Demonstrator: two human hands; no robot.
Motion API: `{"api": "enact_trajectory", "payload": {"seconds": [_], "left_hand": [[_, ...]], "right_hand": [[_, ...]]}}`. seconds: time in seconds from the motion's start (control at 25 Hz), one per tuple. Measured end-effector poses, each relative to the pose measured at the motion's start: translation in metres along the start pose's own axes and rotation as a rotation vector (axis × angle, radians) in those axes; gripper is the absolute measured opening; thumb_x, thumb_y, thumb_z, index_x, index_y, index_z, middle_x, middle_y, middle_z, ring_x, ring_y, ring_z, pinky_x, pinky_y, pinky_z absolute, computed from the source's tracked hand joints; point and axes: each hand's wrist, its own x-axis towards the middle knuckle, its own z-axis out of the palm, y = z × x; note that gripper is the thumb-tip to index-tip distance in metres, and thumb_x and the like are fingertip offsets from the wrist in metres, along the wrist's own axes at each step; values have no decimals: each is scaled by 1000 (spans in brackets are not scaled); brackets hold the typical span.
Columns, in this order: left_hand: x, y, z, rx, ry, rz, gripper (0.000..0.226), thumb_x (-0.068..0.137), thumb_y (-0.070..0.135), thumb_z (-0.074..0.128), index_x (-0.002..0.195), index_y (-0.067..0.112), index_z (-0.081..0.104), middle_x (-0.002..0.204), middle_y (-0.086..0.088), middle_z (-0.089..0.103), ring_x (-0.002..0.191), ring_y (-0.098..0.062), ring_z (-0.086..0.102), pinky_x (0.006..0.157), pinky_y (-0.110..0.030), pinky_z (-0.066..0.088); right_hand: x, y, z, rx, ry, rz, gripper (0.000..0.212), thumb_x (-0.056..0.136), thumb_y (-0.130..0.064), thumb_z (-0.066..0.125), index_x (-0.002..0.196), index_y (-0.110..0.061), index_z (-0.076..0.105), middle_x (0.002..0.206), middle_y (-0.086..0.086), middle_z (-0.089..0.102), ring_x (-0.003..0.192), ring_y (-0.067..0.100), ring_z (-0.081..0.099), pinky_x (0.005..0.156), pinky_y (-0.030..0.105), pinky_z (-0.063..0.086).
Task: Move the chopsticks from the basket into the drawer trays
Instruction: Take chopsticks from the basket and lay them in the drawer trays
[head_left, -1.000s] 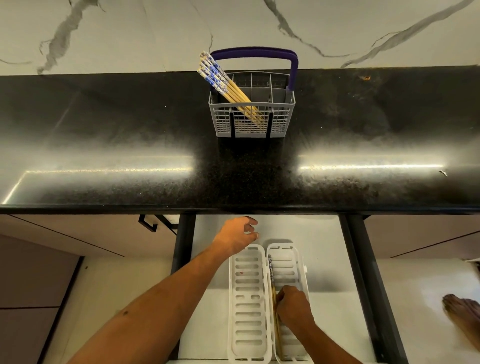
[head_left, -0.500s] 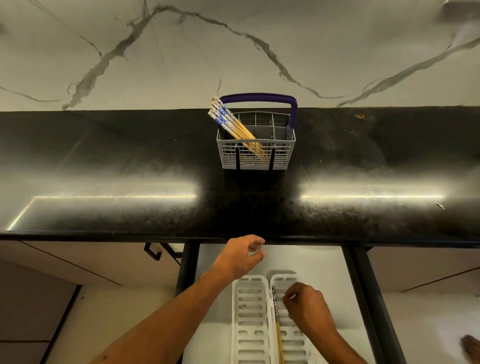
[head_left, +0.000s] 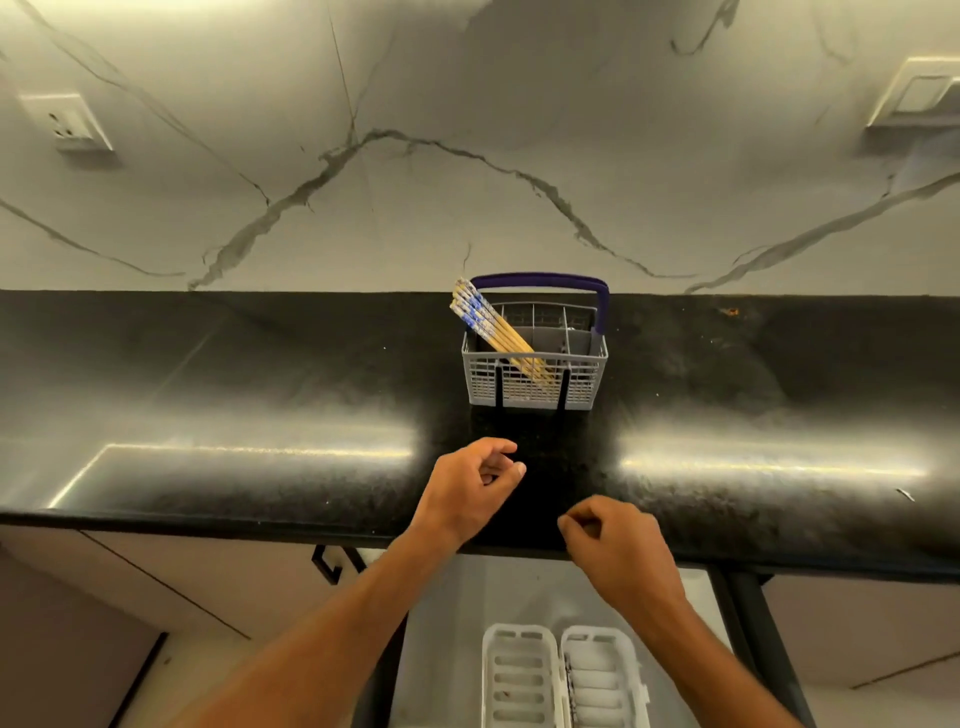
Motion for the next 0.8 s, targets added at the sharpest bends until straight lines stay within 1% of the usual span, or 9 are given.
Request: {"api": "enact_trajectory", "payload": {"seconds": [0.08,0.2,0.32,0.4,0.48,0.6,0.72,0.8], "left_hand": [[13,9,-14,-5,54,23,28,91,26,70,117,17,68,89,10,70,81,3,66,75,-4,50],[35,22,-34,-48,138,19,26,89,21,71,114,12,70,88,2,73,77,0,67,73,-6,51],[62,32,-56,-67,194,-32,26,89,22,72,113,14,70,88,3,74,77,-1,68,72,-7,53],[80,35,-69,-69,234,-107,26,89,26,71,114,17,70,88,6,73,78,0,67,67,-7,51],[96,35,-77,-75,291,-191,26,90,29,70,114,19,69,82,11,70,77,1,64,65,-8,44],[118,32,-81,-123,357,-302,28,90,29,68,116,19,69,77,13,67,72,1,60,60,-12,39],[139,29,-79,-123,368,-322,27,90,28,69,116,21,67,81,11,69,71,0,61,57,-13,37],[149,27,-75,-143,369,-323,27,90,26,69,116,20,66,80,10,70,70,-1,62,57,-14,38]], "right_hand": [[18,-18,-8,2,28,-50,13,95,-34,63,96,-24,71,74,-11,67,63,5,62,56,11,42],[49,-45,-19,-10,52,-103,11,94,-34,64,94,-26,70,81,-10,69,69,7,62,60,15,45],[82,-74,-32,-11,87,-161,11,93,-31,63,90,-23,70,81,-7,70,69,9,64,56,18,45],[104,-91,-36,-16,85,-180,12,95,-29,60,96,-22,70,85,-4,70,69,8,64,58,21,51],[125,-105,-35,-41,86,-207,16,96,-30,59,105,-21,69,91,-3,70,71,8,65,62,25,58],[156,-121,-27,-106,77,-225,23,97,-31,58,114,-19,68,97,0,70,72,10,67,67,30,61],[182,-133,-17,-169,79,-217,23,97,-30,57,113,-18,68,99,3,69,78,16,66,71,38,61],[196,-138,-11,-191,96,-218,22,97,-31,55,111,-19,67,96,3,69,79,19,66,72,40,60]]}}
